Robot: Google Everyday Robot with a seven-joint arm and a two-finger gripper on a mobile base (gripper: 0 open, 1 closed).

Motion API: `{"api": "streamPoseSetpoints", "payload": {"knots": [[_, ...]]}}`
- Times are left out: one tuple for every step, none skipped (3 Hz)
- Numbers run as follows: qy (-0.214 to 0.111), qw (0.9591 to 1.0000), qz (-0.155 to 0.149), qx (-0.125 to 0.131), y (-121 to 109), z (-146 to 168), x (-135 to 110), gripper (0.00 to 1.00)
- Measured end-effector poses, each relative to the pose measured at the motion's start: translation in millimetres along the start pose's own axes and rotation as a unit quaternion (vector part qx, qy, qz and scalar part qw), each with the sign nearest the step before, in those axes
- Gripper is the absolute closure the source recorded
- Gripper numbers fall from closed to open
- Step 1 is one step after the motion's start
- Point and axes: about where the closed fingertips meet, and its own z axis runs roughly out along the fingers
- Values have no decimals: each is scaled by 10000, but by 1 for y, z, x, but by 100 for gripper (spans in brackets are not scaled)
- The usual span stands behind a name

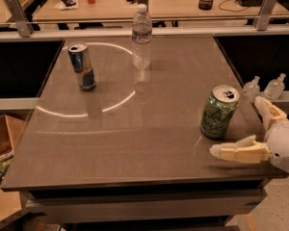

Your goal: Move green can near water bottle

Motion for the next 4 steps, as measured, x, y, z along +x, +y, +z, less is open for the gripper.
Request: {"api": "streamPoseSetpoints", "payload": {"knots": [[-51, 10000, -3, -18, -2, 17, -2, 0], [-97, 9999, -31, -39, -6, 31, -7, 0], [-57, 10000, 4, 4, -7, 38, -8, 18], [5, 10000, 4, 16, -7, 42, -8, 41]]}}
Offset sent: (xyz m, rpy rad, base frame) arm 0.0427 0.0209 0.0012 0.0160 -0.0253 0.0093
